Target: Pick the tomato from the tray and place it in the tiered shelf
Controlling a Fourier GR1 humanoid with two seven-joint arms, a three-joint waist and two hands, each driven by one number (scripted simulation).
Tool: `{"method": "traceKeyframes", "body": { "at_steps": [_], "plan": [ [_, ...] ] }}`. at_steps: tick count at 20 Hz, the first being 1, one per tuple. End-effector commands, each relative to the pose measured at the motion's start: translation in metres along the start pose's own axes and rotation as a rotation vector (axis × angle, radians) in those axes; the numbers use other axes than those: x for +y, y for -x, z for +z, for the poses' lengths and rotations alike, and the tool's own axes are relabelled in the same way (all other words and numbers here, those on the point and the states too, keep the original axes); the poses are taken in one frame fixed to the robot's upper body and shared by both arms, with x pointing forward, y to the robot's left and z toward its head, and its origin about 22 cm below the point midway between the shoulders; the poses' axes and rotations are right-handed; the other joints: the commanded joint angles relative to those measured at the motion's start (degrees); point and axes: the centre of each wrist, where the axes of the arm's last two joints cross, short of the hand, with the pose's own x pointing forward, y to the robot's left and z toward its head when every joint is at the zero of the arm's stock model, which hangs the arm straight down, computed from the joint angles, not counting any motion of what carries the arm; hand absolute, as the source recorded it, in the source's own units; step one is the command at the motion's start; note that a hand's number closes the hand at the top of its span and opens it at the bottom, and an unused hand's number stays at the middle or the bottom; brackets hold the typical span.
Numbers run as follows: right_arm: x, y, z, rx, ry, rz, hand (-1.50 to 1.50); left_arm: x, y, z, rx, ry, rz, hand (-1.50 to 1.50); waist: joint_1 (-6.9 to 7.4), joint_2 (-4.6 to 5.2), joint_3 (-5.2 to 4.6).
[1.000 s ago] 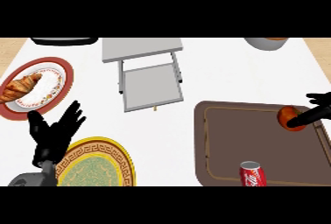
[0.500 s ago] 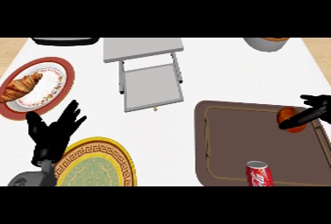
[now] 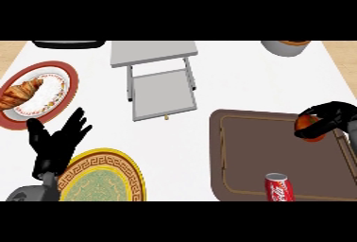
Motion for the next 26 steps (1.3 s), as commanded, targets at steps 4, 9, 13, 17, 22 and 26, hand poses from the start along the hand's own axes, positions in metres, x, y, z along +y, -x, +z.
{"method": "traceKeyframes", "body": {
  "at_steps": [4,9,13,17,22,26],
  "plan": [
    [0.023,-0.026,0.001,-0.134,-0.028,-0.056,1.5,-0.002,0.019,-0.003,0.071,0.005,0.006,0.0,0.06,0.94,0.61],
    [0.177,-0.153,0.087,-0.677,-0.071,0.398,1.5,-0.017,0.008,-0.003,0.054,0.072,-0.032,0.0,6.12,0.4,0.33],
    [0.274,-0.187,0.163,-0.939,-0.015,0.538,1.5,-0.029,0.002,-0.01,0.058,0.083,-0.033,0.0,4.77,0.38,0.39],
    [0.305,-0.175,0.208,-1.075,0.109,0.465,1.5,-0.019,0.012,-0.004,0.074,0.049,0.005,0.0,3.15,0.09,0.51],
    [0.3,-0.19,0.296,-1.174,0.295,0.354,1.5,-0.006,0.005,-0.005,0.079,0.021,-0.012,0.0,1.69,-0.13,0.47],
    [0.286,-0.201,0.34,-1.174,0.403,0.265,1.5,-0.007,0.019,-0.002,0.081,-0.006,-0.017,0.0,0.52,0.29,0.5]
  ]
}}
